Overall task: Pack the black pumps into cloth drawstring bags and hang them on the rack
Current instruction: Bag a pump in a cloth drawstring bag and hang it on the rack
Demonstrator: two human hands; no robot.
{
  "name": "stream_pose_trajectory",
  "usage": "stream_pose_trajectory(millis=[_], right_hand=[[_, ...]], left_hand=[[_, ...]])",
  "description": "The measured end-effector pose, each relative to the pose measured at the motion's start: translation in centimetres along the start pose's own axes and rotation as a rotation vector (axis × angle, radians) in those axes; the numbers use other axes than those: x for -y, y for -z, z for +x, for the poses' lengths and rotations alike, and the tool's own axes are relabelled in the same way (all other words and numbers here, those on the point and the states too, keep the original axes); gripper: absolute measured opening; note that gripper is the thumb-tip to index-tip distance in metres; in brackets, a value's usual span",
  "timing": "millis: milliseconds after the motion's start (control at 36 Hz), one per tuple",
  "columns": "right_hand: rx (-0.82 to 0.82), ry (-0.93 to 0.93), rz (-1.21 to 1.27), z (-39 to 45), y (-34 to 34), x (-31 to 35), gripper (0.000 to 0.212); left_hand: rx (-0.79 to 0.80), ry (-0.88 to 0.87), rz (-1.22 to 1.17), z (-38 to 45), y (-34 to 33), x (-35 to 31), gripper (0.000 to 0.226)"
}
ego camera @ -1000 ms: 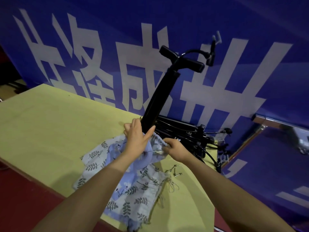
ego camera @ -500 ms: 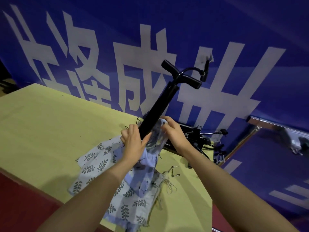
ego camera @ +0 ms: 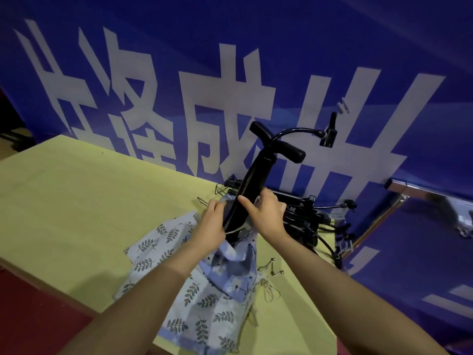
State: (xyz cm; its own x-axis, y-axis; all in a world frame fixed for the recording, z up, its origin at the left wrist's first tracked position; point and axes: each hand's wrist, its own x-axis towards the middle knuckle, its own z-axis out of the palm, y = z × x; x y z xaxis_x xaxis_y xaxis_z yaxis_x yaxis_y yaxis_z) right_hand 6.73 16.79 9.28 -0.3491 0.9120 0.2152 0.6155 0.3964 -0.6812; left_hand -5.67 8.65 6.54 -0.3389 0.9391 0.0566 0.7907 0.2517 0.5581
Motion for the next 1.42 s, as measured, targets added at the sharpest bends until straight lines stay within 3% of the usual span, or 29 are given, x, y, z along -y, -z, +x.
stream_pose_trajectory(millis=[222,361,472,556,639,750,806,889,1000,1111,1278,1417], right_hand=[[0.049,0.132,-0.119,0.4,-0.2,0.3,0.04],[0.154,0.196,-0.199,0.2,-1.1,0.4,0.035],[0.224,0.185,-0.21,-0.1,-1.7,0.4,0.037],[0.28,0.178,-0.234,-0.3,-1.7,0.3,0.037],[0.348,0.192,-0.278,-0.5,-1.4,0.0,0.043],[0.439,0.188,-0.168,-0.3,-0.6,-0.5,0.024],[0.474,0.176,-0.032,-0.1,0.2,-0.7,0.039],[0.493,0.177,-0.044,0.1,1.7,-1.0,0.056],[0.393,0.185,-0.125,0.4,3.4,-1.5,0.048],[0.125,0.313,-0.163,1.1,5.1,-1.6,0.026],[-0.104,0.246,0.127,1.8,7.7,-0.1,0.014],[-0.212,0.176,0.394,2.6,9.8,2.7,0.03]], left_hand=[[-0.274,0.009,-0.343,1.2,4.5,-3.3,0.051],[-0.439,-0.033,-0.499,1.5,6.1,-4.2,0.068],[-0.494,-0.169,-0.325,0.6,6.4,-4.2,0.084],[-0.432,-0.217,-0.118,0.4,6.3,-3.7,0.094],[-0.369,-0.142,-0.027,0.4,6.2,-3.4,0.089],[-0.343,-0.117,0.052,0.3,5.9,-3.5,0.079],[-0.34,-0.132,0.115,0.4,6.0,-3.8,0.076],[-0.302,-0.155,0.19,0.8,6.1,-4.4,0.076],[-0.283,-0.114,0.24,1.5,5.9,-4.9,0.077],[-0.286,-0.088,0.265,2.1,5.5,-5.4,0.076],[-0.282,-0.066,0.394,2.0,5.7,-6.3,0.072],[-0.279,-0.119,0.487,1.7,6.6,-7.2,0.061]])
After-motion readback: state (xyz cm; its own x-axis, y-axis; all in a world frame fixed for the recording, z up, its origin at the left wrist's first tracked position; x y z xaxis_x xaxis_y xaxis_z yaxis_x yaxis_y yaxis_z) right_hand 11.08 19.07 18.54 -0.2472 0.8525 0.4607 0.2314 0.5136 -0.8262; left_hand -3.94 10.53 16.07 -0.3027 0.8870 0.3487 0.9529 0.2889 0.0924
